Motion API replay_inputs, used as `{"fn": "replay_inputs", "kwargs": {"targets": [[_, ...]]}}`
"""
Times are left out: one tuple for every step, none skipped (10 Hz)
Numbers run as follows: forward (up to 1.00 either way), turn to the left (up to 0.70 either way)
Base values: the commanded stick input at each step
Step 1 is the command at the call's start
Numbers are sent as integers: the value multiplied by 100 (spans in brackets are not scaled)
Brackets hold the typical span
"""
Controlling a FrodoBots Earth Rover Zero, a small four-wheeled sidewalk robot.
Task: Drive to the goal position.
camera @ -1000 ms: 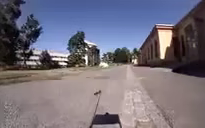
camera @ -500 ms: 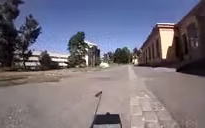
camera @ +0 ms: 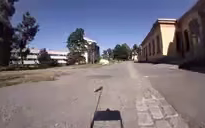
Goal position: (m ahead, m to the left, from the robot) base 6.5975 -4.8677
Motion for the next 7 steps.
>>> {"fn": "replay_inputs", "kwargs": {"targets": [[70, 0], [70, 0], [70, 0], [70, 0], [70, 0], [70, 0], [70, 0]]}}
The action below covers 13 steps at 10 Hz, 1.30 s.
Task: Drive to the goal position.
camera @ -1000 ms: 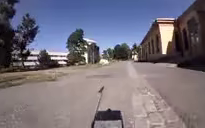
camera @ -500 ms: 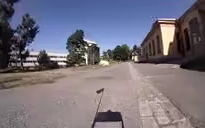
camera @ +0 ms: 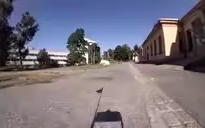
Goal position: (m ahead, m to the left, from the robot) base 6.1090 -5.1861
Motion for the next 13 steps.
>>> {"fn": "replay_inputs", "kwargs": {"targets": [[70, 0], [70, 0], [70, 0], [70, 0], [70, 0], [70, 0], [70, 0], [70, 0], [70, 0], [70, 0], [70, 0], [70, 0], [70, 0]]}}
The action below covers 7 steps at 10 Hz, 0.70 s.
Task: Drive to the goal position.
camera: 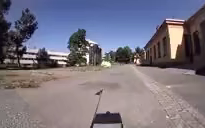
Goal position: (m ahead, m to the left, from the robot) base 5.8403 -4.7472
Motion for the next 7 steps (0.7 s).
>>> {"fn": "replay_inputs", "kwargs": {"targets": [[70, 0], [70, 0], [70, 0], [70, -6], [70, -13], [70, -14], [70, -14]]}}
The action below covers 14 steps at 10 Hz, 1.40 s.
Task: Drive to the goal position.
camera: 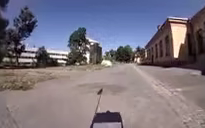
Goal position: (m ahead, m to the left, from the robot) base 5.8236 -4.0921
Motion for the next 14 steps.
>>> {"fn": "replay_inputs", "kwargs": {"targets": [[70, -14], [70, -14], [70, -14], [70, -14], [70, -14], [70, -14], [70, -14], [70, -14], [70, -14], [70, -14], [70, -12], [70, -2], [70, 0], [70, 0]]}}
